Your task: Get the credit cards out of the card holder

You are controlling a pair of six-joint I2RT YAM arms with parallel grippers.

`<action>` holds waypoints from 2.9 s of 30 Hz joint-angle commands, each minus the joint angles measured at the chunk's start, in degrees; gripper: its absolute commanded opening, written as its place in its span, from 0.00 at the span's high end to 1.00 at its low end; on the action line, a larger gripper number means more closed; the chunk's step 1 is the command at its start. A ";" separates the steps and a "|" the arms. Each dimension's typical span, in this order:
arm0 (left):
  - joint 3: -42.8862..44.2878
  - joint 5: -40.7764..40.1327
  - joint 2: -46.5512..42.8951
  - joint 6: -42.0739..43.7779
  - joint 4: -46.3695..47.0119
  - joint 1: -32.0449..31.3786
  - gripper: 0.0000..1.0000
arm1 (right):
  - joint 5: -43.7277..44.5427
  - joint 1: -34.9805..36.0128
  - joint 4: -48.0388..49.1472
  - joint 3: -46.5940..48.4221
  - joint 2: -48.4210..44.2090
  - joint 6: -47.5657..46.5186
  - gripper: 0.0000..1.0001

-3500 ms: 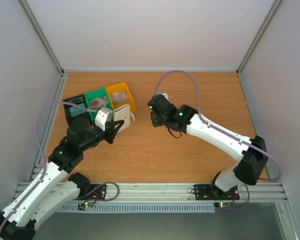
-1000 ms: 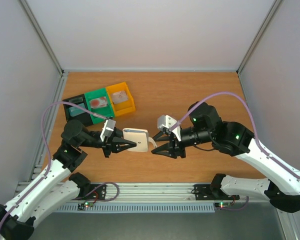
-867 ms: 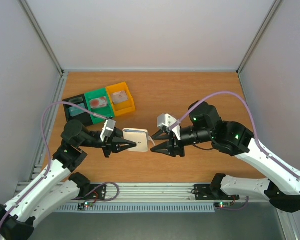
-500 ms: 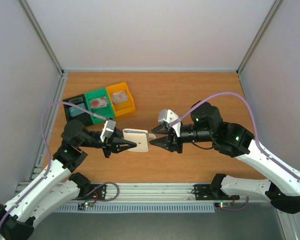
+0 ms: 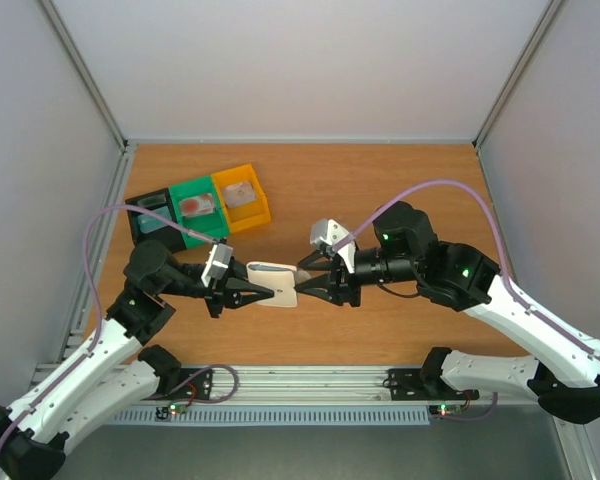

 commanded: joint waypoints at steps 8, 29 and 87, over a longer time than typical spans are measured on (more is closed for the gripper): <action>-0.80 3.17 0.03 4.84 6.26 -0.87 1.00 | 1.52 -0.54 0.47 -1.03 -2.14 -2.62 0.55; 0.79 -0.98 2.60 4.48 2.28 -1.88 1.00 | -6.82 1.29 4.88 0.90 4.52 0.66 0.60; 1.63 -20.20 -5.34 9.11 -10.86 -1.36 0.80 | 12.70 -2.20 -4.31 4.41 2.81 12.22 0.99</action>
